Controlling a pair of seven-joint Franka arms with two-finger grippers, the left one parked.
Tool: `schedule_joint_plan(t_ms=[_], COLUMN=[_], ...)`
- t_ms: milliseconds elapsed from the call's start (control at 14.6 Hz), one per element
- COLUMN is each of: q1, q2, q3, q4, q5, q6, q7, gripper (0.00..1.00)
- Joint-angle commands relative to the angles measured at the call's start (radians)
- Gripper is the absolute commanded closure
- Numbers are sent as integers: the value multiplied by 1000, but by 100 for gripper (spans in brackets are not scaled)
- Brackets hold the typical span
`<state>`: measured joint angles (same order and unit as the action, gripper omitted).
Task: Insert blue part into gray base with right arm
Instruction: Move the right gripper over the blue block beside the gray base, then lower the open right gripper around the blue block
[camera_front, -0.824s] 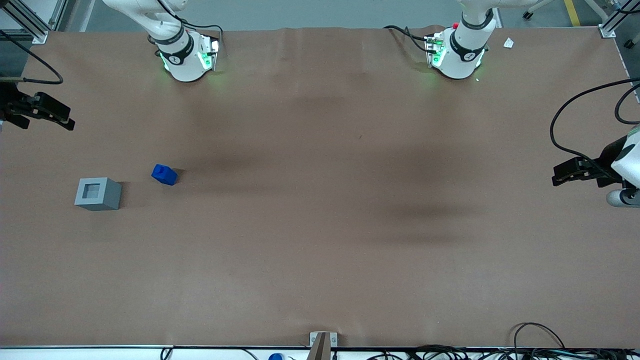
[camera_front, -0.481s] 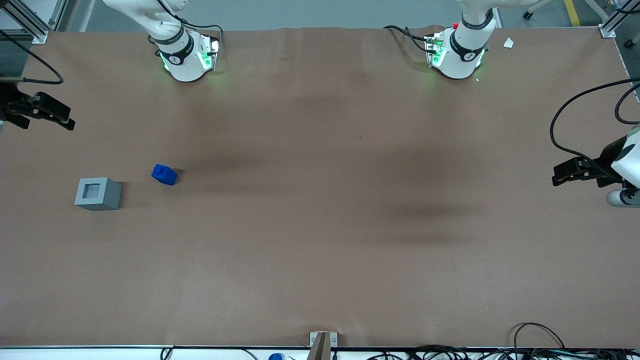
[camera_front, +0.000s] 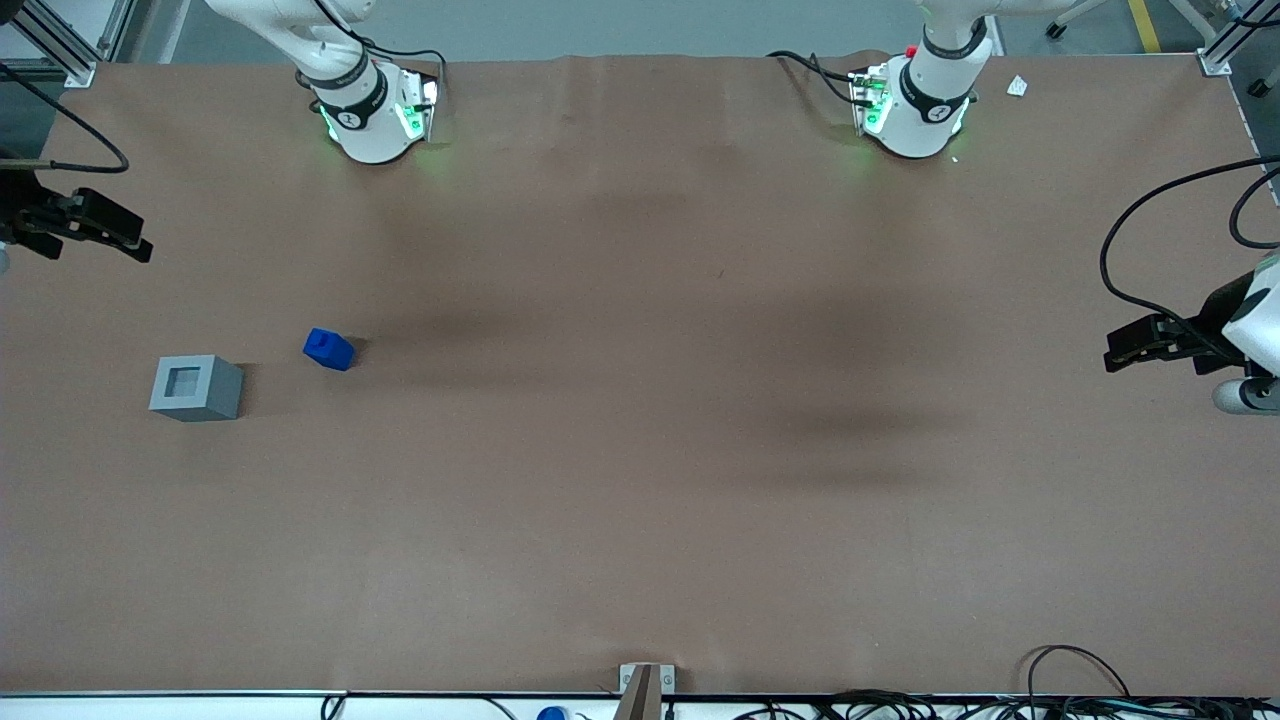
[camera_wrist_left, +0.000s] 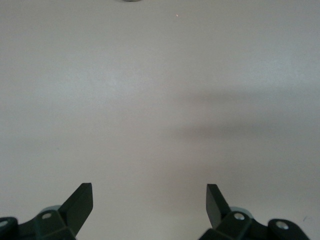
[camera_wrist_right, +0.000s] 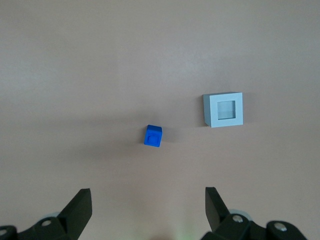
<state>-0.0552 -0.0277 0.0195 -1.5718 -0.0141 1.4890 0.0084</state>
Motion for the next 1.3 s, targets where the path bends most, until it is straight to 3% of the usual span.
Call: schedule_joint_plan(t_ms=[0, 343, 824, 1236], q1=[0, 26, 8, -35], q2=[-9, -8, 8, 109], q3=[0, 7, 2, 2], q4=[-40, -117, -376, -430], q5=[8, 9, 11, 13], q6=[-1, 42, 333, 454], q7=[-11, 2, 2, 2], gripper=[0, 0, 0, 0])
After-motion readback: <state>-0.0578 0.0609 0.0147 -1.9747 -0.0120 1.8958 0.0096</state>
